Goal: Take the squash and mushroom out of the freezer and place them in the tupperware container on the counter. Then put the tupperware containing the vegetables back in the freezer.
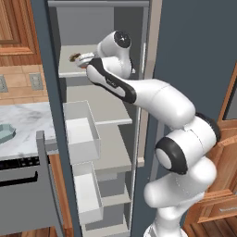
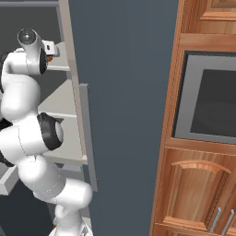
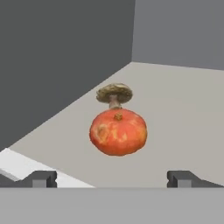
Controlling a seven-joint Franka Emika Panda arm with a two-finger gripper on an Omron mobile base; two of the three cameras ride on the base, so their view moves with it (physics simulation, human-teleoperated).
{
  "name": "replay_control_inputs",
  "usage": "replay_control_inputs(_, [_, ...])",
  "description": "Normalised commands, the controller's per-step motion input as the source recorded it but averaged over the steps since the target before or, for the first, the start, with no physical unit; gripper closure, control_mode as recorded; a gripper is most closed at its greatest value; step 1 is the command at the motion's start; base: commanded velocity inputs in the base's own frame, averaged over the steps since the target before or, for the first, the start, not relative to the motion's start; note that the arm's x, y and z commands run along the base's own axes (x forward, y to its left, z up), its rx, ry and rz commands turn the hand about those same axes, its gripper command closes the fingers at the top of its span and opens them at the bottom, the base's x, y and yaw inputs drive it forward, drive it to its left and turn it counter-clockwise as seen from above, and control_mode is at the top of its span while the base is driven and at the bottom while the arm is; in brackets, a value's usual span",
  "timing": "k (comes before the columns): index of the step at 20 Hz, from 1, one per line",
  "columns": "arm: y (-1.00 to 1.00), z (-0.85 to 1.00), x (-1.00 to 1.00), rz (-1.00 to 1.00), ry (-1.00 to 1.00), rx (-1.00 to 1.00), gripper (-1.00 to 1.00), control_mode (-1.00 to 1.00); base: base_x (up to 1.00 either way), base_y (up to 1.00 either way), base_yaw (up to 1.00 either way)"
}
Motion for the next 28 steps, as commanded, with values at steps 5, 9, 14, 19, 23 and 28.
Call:
replay_control_inputs(5, [0.00,-0.19,0.38,0.00,0.00,0.00,-1.00,-1.00,0.00,0.00,0.00])
replay_control_inputs(9, [0.11,-0.19,0.36,0.00,0.00,0.00,-1.00,-1.00,0.00,0.00,0.00])
replay_control_inputs(14, [0.20,-0.14,0.36,0.00,0.01,0.00,-1.00,-1.00,0.00,0.00,0.00])
replay_control_inputs(19, [0.15,-0.07,0.32,0.00,0.00,0.00,-1.00,-1.00,0.00,0.00,0.00])
replay_control_inputs(23, [0.19,-0.07,0.28,0.00,0.00,0.00,1.00,-1.00,0.00,0.00,0.00])
replay_control_inputs(28, [0.02,-0.04,0.12,-0.01,0.00,0.00,1.00,-1.00,0.00,0.00,0.00])
